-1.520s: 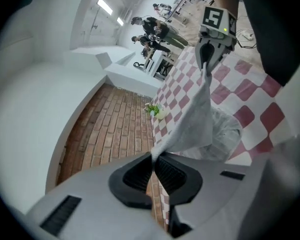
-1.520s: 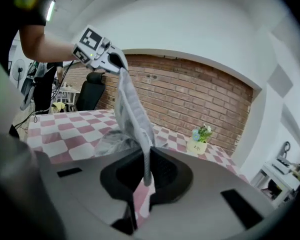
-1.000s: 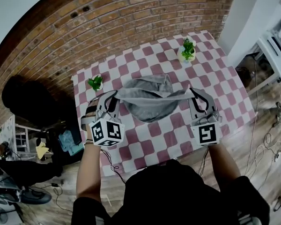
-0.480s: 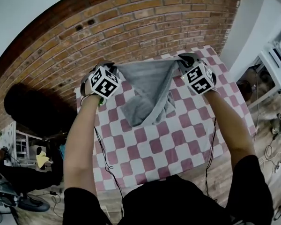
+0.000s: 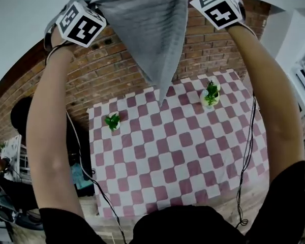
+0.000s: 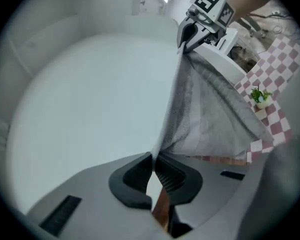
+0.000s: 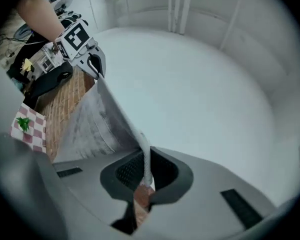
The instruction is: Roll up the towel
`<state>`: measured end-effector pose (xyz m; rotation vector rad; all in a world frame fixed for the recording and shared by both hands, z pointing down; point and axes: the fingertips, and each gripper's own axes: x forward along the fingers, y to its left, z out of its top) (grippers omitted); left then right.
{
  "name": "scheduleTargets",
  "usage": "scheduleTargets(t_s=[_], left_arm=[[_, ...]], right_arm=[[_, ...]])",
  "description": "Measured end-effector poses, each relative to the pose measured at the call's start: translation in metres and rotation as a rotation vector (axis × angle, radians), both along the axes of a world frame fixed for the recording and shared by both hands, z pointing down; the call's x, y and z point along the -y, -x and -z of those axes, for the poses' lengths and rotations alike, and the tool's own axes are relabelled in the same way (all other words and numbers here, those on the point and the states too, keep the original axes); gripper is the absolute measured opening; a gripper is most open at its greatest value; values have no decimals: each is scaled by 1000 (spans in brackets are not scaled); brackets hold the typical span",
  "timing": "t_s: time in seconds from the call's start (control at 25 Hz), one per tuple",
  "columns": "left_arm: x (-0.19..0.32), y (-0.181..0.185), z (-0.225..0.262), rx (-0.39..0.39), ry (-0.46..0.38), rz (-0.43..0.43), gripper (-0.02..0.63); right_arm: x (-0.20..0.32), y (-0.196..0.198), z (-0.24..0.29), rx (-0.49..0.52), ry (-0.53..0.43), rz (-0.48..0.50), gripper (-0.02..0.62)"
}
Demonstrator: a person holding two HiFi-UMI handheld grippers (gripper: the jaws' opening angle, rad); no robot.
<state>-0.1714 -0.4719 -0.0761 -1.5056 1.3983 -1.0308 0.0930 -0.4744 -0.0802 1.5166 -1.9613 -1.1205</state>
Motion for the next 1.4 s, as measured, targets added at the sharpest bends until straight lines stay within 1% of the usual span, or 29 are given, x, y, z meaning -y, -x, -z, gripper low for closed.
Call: scheduleTargets(t_s=[0.04,0.12,0.2,0.24,0.32,0.4,0.44,0.52,0.6,0.8,0.88,0.96,1.16,1.28,1.4], left_arm=[[-7,2,10,25,-16,3,15],[-21,6,17,79,-50,8,15],[-36,5,6,121,-77,-11,15],[-45,4,-8,134,-82,-29,15],[-66,0,-50,168,-73,-62,15],[-87,-3,-105,199,-38,-87,15],[-96,-5,-134,202,-13,-98,15],[-114,-10,-187,191,35,-114,15],[-129,-17,-237,170,82,-111,15],[-181,-25,-351,47,226,-79,15],[-213,-31,-396,6,290,-75,15],[-247,-34,-434,-20,349,-65,15],[-325,-47,-503,-64,470,-69,15],[-366,-51,-531,-82,529,-73,15],[-410,-57,-556,-84,589,-87,15]], right_arm=[[-7,4,10,-12,-11,16,8],[-19,9,13,-32,-12,53,8],[-31,11,0,-39,2,88,9],[-38,11,-13,-44,13,104,9],[-52,10,-49,-75,47,132,9],[-69,9,-97,-122,101,159,9],[-78,8,-124,-143,130,170,9],[-98,5,-177,-171,186,190,9],[-120,2,-225,-186,239,204,9],[-187,-6,-344,-189,378,209,9],[-216,-12,-386,-217,421,216,9],[-243,-18,-420,-215,465,224,9],[-313,-34,-476,-145,552,212,9],[-355,-42,-506,-85,612,182,9],[-395,-50,-530,-13,672,138,9]])
